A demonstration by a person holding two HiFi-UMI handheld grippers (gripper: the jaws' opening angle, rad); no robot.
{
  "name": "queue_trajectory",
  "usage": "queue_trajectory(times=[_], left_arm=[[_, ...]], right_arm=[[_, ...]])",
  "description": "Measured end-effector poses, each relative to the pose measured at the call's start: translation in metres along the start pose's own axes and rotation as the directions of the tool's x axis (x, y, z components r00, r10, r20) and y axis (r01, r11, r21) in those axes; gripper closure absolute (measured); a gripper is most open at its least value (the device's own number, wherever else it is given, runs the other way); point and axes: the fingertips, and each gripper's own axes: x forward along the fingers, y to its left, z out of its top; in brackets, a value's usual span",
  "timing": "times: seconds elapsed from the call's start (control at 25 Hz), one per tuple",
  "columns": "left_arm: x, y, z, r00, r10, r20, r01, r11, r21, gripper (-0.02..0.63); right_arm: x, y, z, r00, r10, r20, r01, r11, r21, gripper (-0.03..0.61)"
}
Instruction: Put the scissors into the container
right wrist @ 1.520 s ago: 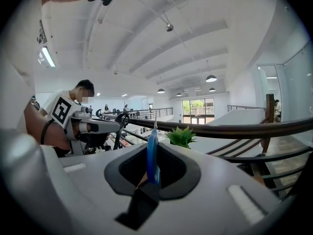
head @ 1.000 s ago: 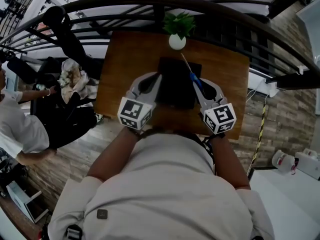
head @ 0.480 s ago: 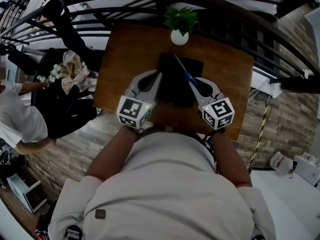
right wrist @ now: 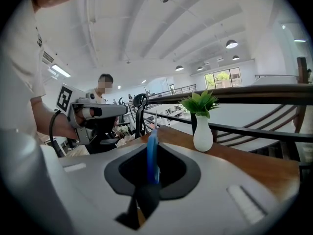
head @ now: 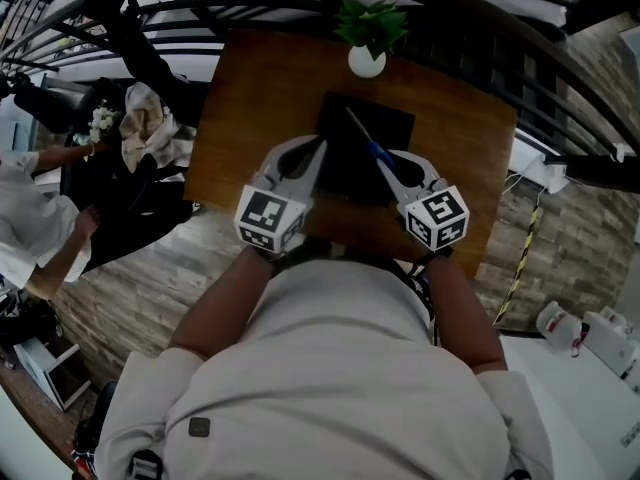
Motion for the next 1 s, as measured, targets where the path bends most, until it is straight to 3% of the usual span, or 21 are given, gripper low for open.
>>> queue_trajectory(times=[1.0], left_arm=[[0.017, 0.021, -0.066, 0.996, 0.031, -0.08, -0.035, 0.998, -0.057, 0.614]], right_arm=[[0.046, -0.011, -0.082, 0.977, 0.138, -0.16, -0.128, 0.989, 0.073, 0.528]])
